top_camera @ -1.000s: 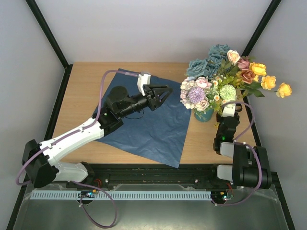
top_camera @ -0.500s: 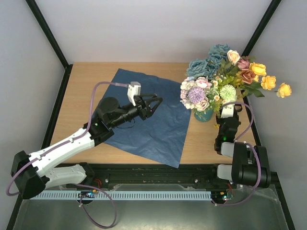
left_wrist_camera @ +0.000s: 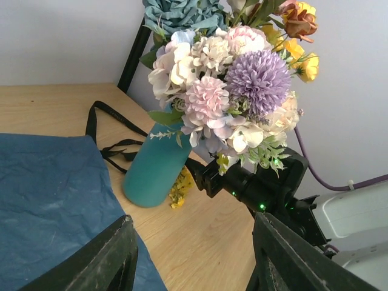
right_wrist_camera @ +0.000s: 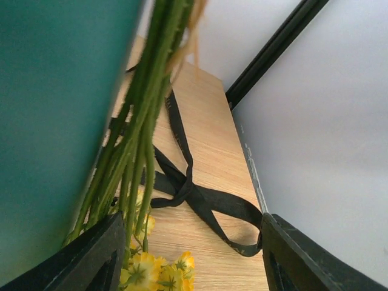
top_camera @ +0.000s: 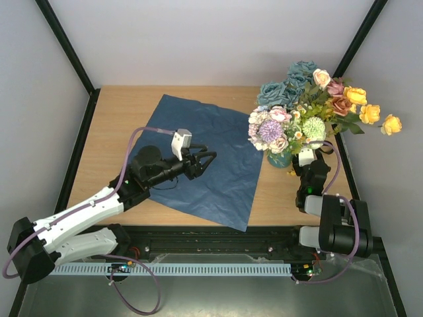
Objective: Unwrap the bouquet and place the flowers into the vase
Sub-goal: Pick up the fake flower at the center of the board.
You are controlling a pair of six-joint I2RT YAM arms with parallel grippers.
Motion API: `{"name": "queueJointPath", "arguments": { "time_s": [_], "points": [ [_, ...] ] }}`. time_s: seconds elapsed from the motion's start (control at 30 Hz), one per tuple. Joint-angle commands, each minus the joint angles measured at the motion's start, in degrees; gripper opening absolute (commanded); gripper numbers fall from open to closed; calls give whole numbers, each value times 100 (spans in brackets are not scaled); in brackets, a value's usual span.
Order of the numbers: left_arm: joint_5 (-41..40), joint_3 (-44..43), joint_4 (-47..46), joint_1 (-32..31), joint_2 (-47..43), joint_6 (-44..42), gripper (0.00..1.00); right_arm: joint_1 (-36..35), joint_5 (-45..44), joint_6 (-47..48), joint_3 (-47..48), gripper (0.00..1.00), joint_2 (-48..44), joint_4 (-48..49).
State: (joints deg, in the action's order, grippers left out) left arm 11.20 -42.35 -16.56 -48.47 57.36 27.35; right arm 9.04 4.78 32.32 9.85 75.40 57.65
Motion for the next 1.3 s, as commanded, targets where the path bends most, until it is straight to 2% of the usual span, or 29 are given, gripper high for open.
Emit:
{"name": "queueJointPath", "arguments": {
  "time_s": [0.0, 0.1, 0.17, 0.27, 0.4, 0.53, 0.6, 0.83, 0.87, 0.9, 0.93, 1.1, 1.17, 1.27],
  "points": [
    [63, 113, -91, 24, -28, -136, 53, -7, 440, 585, -6, 61, -215, -680],
    [64, 177, -133, 27, -72, -103, 53, -7, 844, 817, 36, 58, -173, -966],
    [82, 182, -150, 29, -97, -98, 53, -7, 816, 820, -8, 57, -125, -923],
    [35, 183, -114, 28, -116, -116, 53, -7, 862, 863, -9, 61, -113, -931],
    [65, 189, -148, 30, -137, -86, 53, -7, 661, 825, -5, 71, -58, -865],
    [66, 210, -160, 22, -138, -82, 53, -7, 730, 869, 103, 70, 263, -658],
    [62, 212, -156, 24, -136, -77, 53, -7, 806, 868, 139, 63, 324, -608],
    [71, 254, -225, 17, -173, -25, 53, -7, 413, 845, 21, 28, 155, -521],
    [63, 253, -219, 20, -177, -25, 53, -7, 320, 828, 18, 20, 149, -488],
    [66, 261, -218, 19, -186, -20, 53, -7, 211, 786, 10, 8, 140, -432],
    [62, 276, -224, 21, -194, -20, 53, -7, 77, 734, 9, 2, 122, -374],
    [70, 312, -274, 1, -280, 7, 53, -5, -357, 633, -96, 1, -139, -526],
    [62, 350, -305, -11, -288, 27, 53, -7, -250, 909, -72, 1, -229, -1035],
    [55, 475, -518, -5, -218, 124, 53, -16, -12, 2009, 69, 1, -534, -2401]
  ]
}}
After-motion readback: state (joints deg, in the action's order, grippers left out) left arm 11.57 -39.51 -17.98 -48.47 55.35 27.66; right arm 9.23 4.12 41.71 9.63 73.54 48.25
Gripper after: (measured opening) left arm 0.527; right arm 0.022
